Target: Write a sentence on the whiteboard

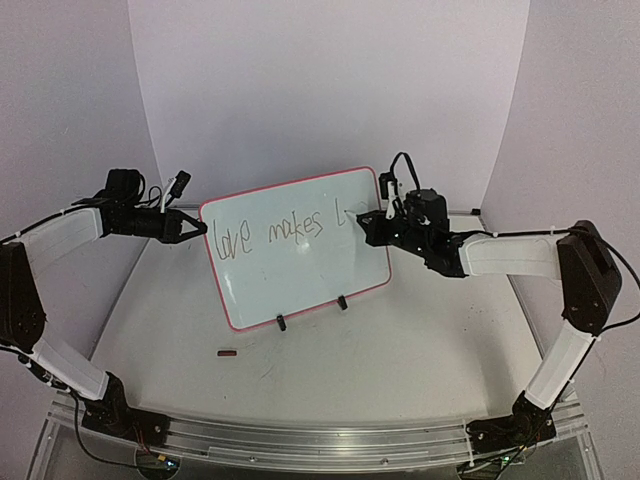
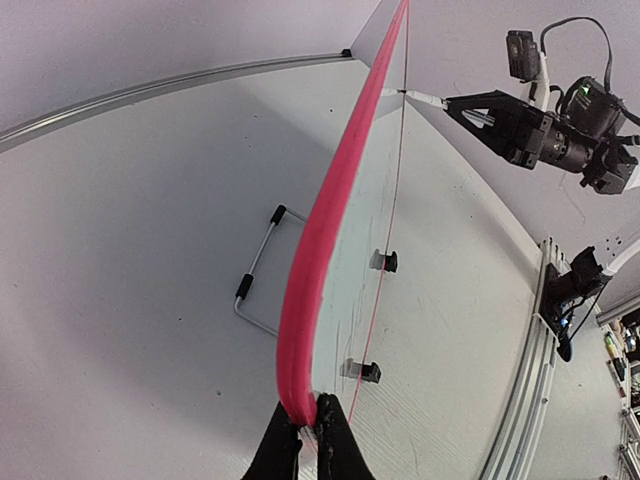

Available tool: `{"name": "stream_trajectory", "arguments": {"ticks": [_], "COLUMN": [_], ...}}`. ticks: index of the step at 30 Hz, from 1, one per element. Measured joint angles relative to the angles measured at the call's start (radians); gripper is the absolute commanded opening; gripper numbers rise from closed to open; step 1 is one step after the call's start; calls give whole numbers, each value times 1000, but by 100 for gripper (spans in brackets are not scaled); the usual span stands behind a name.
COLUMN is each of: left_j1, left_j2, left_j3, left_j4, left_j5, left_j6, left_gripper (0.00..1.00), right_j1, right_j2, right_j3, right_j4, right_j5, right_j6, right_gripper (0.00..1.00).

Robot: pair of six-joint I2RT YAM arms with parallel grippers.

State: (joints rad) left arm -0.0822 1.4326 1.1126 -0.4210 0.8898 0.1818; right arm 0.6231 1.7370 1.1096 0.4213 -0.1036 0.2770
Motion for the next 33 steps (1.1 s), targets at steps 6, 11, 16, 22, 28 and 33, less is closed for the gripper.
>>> {"name": "stream_trajectory", "arguments": {"ticks": [6, 11, 16, 22, 28, 33], "left_j1": [0, 0, 0, 0, 0, 0], "left_j2": [0, 1, 2, 1, 1, 1], "left_j3": [0, 0, 0, 0, 0, 0], "left_j4": [0, 0, 1, 0, 0, 1], "left_j5": [-1, -1, 0, 1, 2, 2], "left_j6": [-3, -5, -3, 0, 0, 0], "left_gripper": [0, 0, 0, 0, 0, 0], "right_j1": [0, 0, 0, 4, 16, 17], "right_j2": [0, -1, -20, -67, -83, -71], "right_j3": [-34, -51, -65, -76, -59, -9], "right_j4": [3, 5, 3, 3, 1, 0], "right_j5": [-2, -5, -14, -24, -18, -16], "right_j6": [12, 14, 17, 16, 7, 1], "right_gripper": [0, 0, 0, 0, 0, 0]}}
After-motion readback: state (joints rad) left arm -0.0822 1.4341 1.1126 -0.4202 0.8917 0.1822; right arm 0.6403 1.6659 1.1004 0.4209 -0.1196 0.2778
